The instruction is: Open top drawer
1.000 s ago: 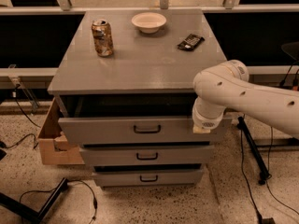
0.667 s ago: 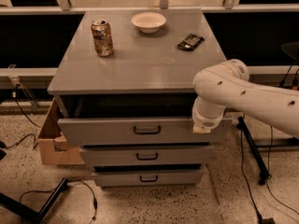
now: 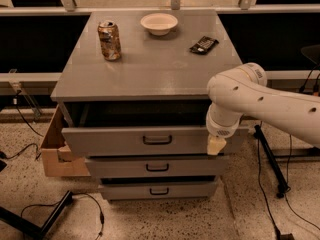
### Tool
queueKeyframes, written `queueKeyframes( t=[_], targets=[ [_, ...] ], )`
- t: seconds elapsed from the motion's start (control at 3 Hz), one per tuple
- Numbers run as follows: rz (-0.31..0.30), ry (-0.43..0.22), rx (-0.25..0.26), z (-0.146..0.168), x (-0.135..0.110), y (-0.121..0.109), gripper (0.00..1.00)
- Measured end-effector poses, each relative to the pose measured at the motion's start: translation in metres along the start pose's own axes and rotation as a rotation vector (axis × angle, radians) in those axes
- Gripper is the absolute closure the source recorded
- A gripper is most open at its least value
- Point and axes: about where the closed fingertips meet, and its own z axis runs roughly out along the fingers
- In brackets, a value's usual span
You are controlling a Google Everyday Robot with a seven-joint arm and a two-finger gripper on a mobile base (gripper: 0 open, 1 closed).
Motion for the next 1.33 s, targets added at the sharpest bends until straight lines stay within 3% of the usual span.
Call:
queueKeyframes(
  t=[0.33, 0.67, 1.0, 1.33],
  targets=[
    [0.000, 0.000, 0.000, 0.000, 0.000, 0.000, 0.00],
    [-0.005, 0.001, -0.010, 0.001, 0.000, 0.001, 0.00],
    [-0.004, 0.016, -0.070, 0.000, 0.001, 0.013, 0.15],
    [0.000, 0.050, -0.178, -0.006, 0.003, 0.041, 0.39]
  ],
)
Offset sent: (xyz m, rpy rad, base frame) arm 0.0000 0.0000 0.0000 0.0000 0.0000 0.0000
